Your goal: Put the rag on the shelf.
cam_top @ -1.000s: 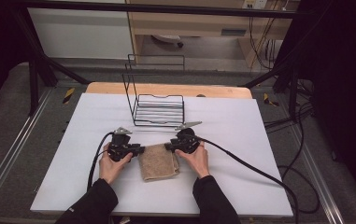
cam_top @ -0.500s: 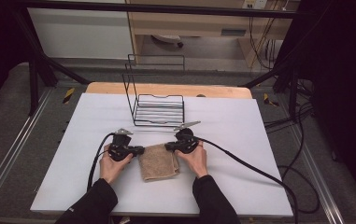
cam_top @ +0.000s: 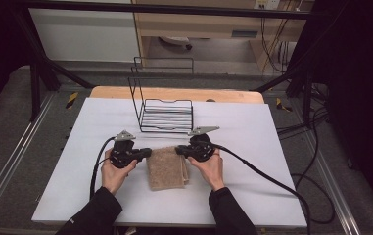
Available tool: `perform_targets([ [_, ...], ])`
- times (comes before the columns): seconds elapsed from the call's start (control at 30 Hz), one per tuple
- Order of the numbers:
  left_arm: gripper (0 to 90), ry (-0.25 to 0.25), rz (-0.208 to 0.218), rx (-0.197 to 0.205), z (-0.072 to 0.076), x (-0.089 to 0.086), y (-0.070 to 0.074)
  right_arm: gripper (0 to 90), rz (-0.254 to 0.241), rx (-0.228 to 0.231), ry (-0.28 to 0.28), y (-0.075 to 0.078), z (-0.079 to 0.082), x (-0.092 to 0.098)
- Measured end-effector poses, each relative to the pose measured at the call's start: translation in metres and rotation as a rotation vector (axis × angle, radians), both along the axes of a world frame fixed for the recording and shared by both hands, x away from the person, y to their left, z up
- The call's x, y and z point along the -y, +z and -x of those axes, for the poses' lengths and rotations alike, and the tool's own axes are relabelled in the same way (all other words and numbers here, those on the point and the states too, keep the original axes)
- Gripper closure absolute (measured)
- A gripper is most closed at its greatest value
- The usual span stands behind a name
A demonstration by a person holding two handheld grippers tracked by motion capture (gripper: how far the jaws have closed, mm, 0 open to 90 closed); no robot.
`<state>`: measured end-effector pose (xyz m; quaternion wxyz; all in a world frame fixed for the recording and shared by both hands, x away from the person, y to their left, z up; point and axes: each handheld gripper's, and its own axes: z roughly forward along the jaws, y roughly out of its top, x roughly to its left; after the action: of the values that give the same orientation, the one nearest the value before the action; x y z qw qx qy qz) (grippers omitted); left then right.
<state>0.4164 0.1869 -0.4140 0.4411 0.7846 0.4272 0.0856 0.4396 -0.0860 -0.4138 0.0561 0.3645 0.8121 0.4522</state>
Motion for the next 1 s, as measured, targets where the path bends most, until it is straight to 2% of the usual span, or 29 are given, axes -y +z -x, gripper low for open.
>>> perform_targets([
  [0.23,85.1,-0.020,0.003,0.058,0.008,0.004,0.013,83.6,-0.021,0.043,-0.007,0.013,0.010,0.007],
  [0.37,85.1,-0.029,0.006,0.081,0.012,0.006,0.018,83.5,-0.033,0.080,-0.006,0.021,0.017,0.012],
  [0.6,85.2,-0.046,0.029,0.119,0.018,0.009,0.030,83.5,-0.058,0.115,-0.013,0.032,0.026,0.017],
  [0.7,85.2,-0.055,0.026,0.141,0.021,0.010,0.035,83.5,-0.066,0.138,-0.020,0.038,0.030,0.020],
  [1.0,85.2,-0.071,0.031,0.172,0.025,0.013,0.049,83.5,-0.100,0.180,-0.025,0.051,0.038,0.027],
])
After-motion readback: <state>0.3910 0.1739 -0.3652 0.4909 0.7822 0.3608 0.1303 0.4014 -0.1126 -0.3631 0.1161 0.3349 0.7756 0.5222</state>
